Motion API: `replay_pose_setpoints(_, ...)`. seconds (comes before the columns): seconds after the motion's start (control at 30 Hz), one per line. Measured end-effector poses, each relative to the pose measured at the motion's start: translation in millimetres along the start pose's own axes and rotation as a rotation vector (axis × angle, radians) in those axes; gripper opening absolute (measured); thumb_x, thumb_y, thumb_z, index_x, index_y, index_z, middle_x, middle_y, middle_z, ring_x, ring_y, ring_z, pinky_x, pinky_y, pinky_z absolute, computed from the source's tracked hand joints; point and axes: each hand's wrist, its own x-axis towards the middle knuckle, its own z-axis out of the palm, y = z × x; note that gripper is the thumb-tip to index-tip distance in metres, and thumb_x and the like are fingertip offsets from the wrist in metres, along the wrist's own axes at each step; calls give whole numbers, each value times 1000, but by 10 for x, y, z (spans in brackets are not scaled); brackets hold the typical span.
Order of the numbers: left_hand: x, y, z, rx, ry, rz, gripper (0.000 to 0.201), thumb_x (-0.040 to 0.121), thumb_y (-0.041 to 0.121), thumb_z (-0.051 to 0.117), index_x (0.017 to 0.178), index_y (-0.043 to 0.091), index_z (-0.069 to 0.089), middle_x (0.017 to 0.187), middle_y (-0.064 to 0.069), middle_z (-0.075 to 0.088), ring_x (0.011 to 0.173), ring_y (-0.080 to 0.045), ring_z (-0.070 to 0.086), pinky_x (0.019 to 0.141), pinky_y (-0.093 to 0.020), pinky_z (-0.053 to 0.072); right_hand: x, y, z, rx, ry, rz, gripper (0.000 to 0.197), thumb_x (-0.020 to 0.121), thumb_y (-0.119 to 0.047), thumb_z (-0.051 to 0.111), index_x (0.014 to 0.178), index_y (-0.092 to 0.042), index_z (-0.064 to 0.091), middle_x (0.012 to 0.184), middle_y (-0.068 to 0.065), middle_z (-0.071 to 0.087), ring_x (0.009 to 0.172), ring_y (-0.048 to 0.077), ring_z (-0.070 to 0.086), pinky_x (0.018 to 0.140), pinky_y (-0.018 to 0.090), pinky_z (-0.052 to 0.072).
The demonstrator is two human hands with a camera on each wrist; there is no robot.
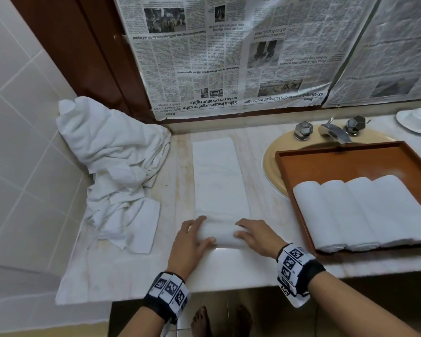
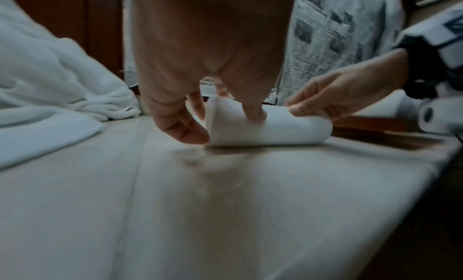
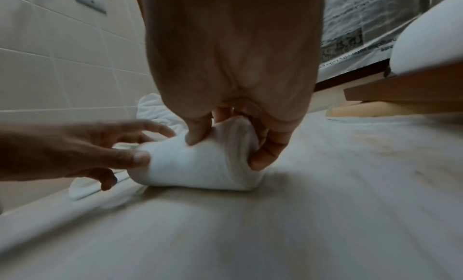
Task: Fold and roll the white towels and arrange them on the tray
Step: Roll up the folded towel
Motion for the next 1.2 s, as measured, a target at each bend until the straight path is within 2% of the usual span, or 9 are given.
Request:
replay_pose_setpoints(0.17,14,23,35,196,-73,20,63,87,54,63,144,37,43,147,15,32,118,-12,48,87,-30,50,6,-10,21,77,64,1,24,100,-38,53,101,-17,66,96,0,68,91,18,61,83,33,46)
replay_pose_setpoints(0.33,141,19,-47,136,-157,-48,63,85,61,62,141,36,47,135,11,45,116,-13,54,92,-29,45,-75,-63,245,-529,326,-199,24,81,-21,66,104,-20,62,101,0,57,85,24,57,66,33,45)
replay_pose_setpoints(0.43,206,54,-73,92,-159,-79,62,89,59,60,144,33,46,132,5,48,120,-18,53,95,-29,43,-149,-62,272,-510,264,-256,45,77,-48,57,113,-21,60,110,-2,58,97,21,58,74,34,50)
replay_pose_setpoints(0.57,159,50,-29,98,-172,-71,76,89,62,57,153,37,25,135,3,44,119,-20,53,92,-32,46,-23,-29,129,-346,120,-162,41,92,-42,58,126,-20,58,121,-1,57,111,22,54,90,36,43)
replay_pose_setpoints(0.67,140,76,6,164,-222,-119,83,80,74,58,148,33,33,136,2,37,123,-21,49,94,-38,49,53,-85,-15,-249,-5,-85,43,96,-43,57,132,-19,56,126,-1,55,119,19,48,100,35,37)
replay_pose_setpoints(0.83,184,167,-24,280,-224,-86,82,76,80,57,137,27,45,138,7,28,124,-18,37,83,-34,46,127,-87,-172,6,-146,49,30,91,-41,64,112,-20,68,112,-2,67,106,18,58,94,30,43)
replay_pose_setpoints(1.03,146,11,-15,146,-276,-46,70,78,80,53,135,40,48,123,10,47,118,-17,43,95,-39,44,172,-160,-206,-18,-169,108,30,95,-45,55,95,-18,69,98,-1,69,95,18,59,81,31,43)
replay_pose_setpoints(1.13,227,23,-13,68,-306,-85,67,77,78,58,128,35,57,114,7,49,111,-17,47,94,-34,43,89,-220,-74,-426,39,-22,28,101,-37,44,115,-19,61,116,0,60,110,23,51,85,37,41)
replay_pose_setpoints(1.2,291,62,-30,46,-309,-119,63,76,75,63,120,31,61,110,4,52,107,-17,51,92,-31,43,-11,-201,19,-482,83,-79,40,99,-41,42,132,-21,51,128,-1,52,117,25,48,89,38,40)
